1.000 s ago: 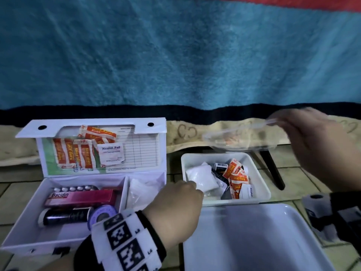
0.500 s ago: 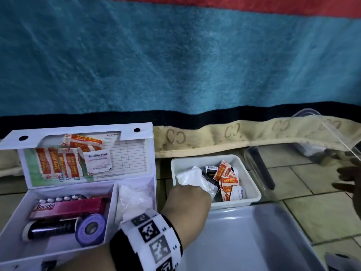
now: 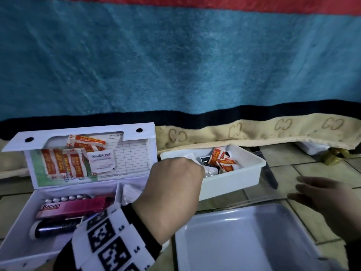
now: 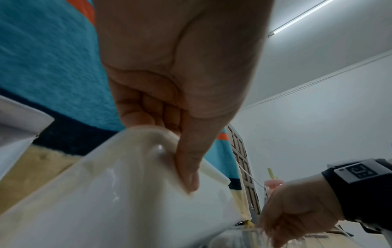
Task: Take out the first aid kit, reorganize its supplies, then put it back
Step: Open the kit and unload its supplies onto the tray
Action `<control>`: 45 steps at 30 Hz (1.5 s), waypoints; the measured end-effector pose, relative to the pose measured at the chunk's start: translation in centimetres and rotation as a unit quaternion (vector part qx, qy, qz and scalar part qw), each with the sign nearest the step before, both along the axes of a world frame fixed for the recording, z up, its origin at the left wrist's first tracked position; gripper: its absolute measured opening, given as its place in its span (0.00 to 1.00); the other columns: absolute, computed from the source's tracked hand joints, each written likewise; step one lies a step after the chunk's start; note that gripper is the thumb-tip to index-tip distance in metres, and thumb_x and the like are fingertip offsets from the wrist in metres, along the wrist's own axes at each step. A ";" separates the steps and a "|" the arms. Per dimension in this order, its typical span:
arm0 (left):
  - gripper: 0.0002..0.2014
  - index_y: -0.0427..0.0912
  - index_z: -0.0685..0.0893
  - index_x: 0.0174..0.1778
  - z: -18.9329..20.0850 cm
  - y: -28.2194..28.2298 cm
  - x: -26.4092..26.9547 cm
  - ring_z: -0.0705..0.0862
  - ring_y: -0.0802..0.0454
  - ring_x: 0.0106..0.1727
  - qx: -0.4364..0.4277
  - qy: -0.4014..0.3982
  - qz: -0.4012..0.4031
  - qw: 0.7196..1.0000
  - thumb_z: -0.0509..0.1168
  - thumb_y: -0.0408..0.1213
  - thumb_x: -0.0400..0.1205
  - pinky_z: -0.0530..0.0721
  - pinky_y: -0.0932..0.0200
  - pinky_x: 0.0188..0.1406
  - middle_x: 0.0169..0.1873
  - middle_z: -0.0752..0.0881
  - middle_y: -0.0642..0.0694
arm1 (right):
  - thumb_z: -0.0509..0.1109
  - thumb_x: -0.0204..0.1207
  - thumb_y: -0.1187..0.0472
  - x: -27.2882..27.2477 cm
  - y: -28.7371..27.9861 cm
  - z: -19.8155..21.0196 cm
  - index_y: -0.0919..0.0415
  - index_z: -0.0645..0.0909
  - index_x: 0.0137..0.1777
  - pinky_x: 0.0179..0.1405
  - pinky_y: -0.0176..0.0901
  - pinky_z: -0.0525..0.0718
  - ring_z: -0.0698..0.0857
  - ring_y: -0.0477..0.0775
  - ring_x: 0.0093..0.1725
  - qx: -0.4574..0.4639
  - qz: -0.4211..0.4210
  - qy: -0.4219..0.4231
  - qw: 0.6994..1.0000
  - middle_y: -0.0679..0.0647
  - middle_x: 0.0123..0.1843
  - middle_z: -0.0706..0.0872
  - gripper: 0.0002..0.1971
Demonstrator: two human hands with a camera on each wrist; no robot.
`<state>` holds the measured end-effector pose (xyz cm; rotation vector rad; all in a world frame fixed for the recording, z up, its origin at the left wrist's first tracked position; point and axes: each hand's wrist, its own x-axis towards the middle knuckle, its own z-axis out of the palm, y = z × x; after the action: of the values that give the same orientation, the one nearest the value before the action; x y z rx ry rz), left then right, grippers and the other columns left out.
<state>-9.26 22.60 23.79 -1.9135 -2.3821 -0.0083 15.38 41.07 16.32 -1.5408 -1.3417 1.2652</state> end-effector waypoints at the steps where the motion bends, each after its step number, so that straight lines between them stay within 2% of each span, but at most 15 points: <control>1: 0.21 0.50 0.77 0.14 -0.3 0.1 -0.1 0.73 0.54 0.12 0.003 -0.005 0.004 1.000 0.83 0.40 0.36 0.41 0.71 0.26 0.13 0.74 0.52 | 0.69 0.74 0.75 -1.3 0.0 0.6 0.67 0.81 0.49 0.35 0.36 0.86 0.89 0.60 0.40 -0.035 -0.004 -0.039 0.999 0.62 0.38 0.88 0.07; 4: 0.18 0.48 0.78 0.18 0.0 0.6 0.7 0.77 0.52 0.16 -0.018 -0.007 -0.014 1.000 0.83 0.40 0.44 0.45 0.69 0.22 0.18 0.78 0.50 | 0.71 0.70 0.79 -4.3 -0.9 0.2 0.73 0.82 0.44 0.26 0.35 0.87 0.88 0.55 0.25 -0.073 0.077 -0.075 0.992 0.67 0.33 0.87 0.06; 8: 0.10 0.50 0.73 0.36 -2.2 1.4 0.6 0.83 0.45 0.44 -0.035 0.000 -0.010 0.999 0.65 0.32 0.77 0.53 0.61 0.23 0.33 0.75 0.46 | 0.72 0.65 0.81 -6.5 -1.4 0.1 0.75 0.84 0.35 0.18 0.28 0.80 0.80 0.41 0.16 -0.041 0.142 -0.196 0.969 0.58 0.21 0.83 0.03; 12: 0.22 0.45 0.60 0.25 -2.5 1.7 1.0 0.69 0.49 0.27 -0.013 0.010 -0.027 1.000 0.69 0.32 0.73 0.49 0.61 0.22 0.26 0.54 0.50 | 0.75 0.62 0.72 -7.1 -1.1 0.0 0.69 0.88 0.29 0.39 0.49 0.84 0.87 0.62 0.36 -0.016 0.203 -0.325 0.924 0.64 0.29 0.89 0.03; 16: 0.02 0.43 0.81 0.45 -4.2 1.8 0.6 0.83 0.45 0.48 -0.120 -0.030 -0.002 0.992 0.64 0.32 0.79 0.57 0.61 0.25 0.46 0.83 0.44 | 0.75 0.65 0.69 -7.4 -1.2 0.6 0.66 0.90 0.36 0.33 0.38 0.76 0.80 0.52 0.33 -0.016 0.290 -0.362 0.886 0.58 0.30 0.86 0.03; 19: 0.13 0.44 0.81 0.60 -5.0 1.4 0.0 0.83 0.43 0.57 -0.112 -0.066 0.021 0.991 0.67 0.38 0.79 0.72 0.59 0.38 0.56 0.83 0.46 | 0.65 0.71 0.76 -7.1 -0.6 0.5 0.65 0.90 0.36 0.38 0.40 0.83 0.84 0.54 0.32 -0.029 0.291 -0.299 0.908 0.59 0.32 0.89 0.13; 23: 0.15 0.50 0.79 0.61 -3.3 -0.4 -0.7 0.81 0.50 0.59 -0.023 -0.136 0.049 0.989 0.66 0.47 0.79 0.79 0.57 0.50 0.59 0.81 0.53 | 0.61 0.77 0.73 -7.3 -0.1 0.8 0.61 0.86 0.46 0.39 0.43 0.78 0.82 0.54 0.36 0.066 0.241 -0.285 0.925 0.53 0.39 0.86 0.13; 26: 0.11 0.56 0.80 0.56 -1.6 -3.2 -2.2 0.80 0.58 0.52 0.055 -0.194 0.100 0.974 0.66 0.50 0.79 0.79 0.59 0.51 0.52 0.81 0.58 | 0.63 0.76 0.68 -8.1 -1.4 2.2 0.55 0.87 0.50 0.42 0.43 0.76 0.83 0.55 0.44 0.176 0.253 -0.337 0.890 0.52 0.43 0.86 0.12; 30: 0.07 0.59 0.80 0.46 -0.4 -8.2 -6.2 0.80 0.63 0.37 0.114 -0.233 0.207 0.943 0.71 0.46 0.76 0.76 0.67 0.32 0.36 0.81 0.59 | 0.65 0.77 0.63 -10.0 -4.3 4.3 0.46 0.83 0.41 0.29 0.32 0.72 0.80 0.40 0.33 0.247 0.307 -0.331 0.858 0.44 0.36 0.85 0.10; 34: 0.16 0.54 0.80 0.54 -2.2 -14.3 -11.1 0.80 0.57 0.41 0.074 -0.200 0.321 0.923 0.73 0.50 0.73 0.77 0.58 0.39 0.46 0.83 0.52 | 0.68 0.76 0.60 -12.2 -7.9 5.7 0.49 0.83 0.34 0.23 0.28 0.75 0.82 0.39 0.26 0.263 0.367 -0.281 0.847 0.43 0.29 0.86 0.09; 37: 0.37 0.53 0.71 0.71 -4.3 -17.7 -14.0 0.79 0.48 0.57 -0.027 -0.164 0.350 0.922 0.71 0.62 0.68 0.77 0.54 0.53 0.62 0.79 0.46 | 0.69 0.76 0.57 -14.4 -11.3 6.2 0.49 0.84 0.36 0.33 0.42 0.85 0.87 0.47 0.29 0.232 0.403 -0.254 0.848 0.46 0.31 0.88 0.08; 39: 0.48 0.56 0.62 0.77 -4.9 -18.8 -14.8 0.76 0.48 0.66 -0.040 -0.190 0.315 0.929 0.67 0.72 0.63 0.77 0.52 0.62 0.70 0.75 0.45 | 0.68 0.75 0.56 -16.2 -13.8 6.6 0.49 0.83 0.37 0.40 0.45 0.86 0.87 0.48 0.35 0.251 0.433 -0.270 0.823 0.44 0.35 0.88 0.06; 41: 0.54 0.49 0.53 0.82 -5.2 -19.3 -14.7 0.66 0.48 0.77 -0.063 -0.209 0.281 0.935 0.68 0.69 0.65 0.68 0.53 0.74 0.80 0.63 0.45 | 0.68 0.75 0.55 -18.5 -16.7 6.9 0.47 0.83 0.39 0.42 0.42 0.83 0.85 0.45 0.40 0.285 0.474 -0.286 0.783 0.44 0.39 0.88 0.05; 43: 0.49 0.47 0.51 0.83 -5.2 -19.5 -14.5 0.55 0.50 0.82 -0.096 -0.193 0.251 0.944 0.69 0.61 0.72 0.58 0.58 0.78 0.83 0.53 0.47 | 0.66 0.76 0.54 -21.1 -19.6 6.7 0.50 0.84 0.45 0.46 0.43 0.83 0.85 0.49 0.46 0.310 0.509 -0.306 0.742 0.48 0.44 0.88 0.05; 45: 0.43 0.46 0.59 0.81 -5.3 -19.4 -14.4 0.57 0.48 0.81 -0.105 -0.173 0.229 0.952 0.68 0.60 0.73 0.60 0.57 0.79 0.81 0.58 0.46 | 0.63 0.77 0.56 -23.8 -22.0 5.5 0.54 0.85 0.49 0.46 0.44 0.82 0.85 0.57 0.51 0.349 0.529 -0.350 0.689 0.54 0.49 0.87 0.09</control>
<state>-23.71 3.16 18.48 -1.4774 -3.1295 -0.0673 -8.39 19.03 21.85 -0.5685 -3.0280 0.4299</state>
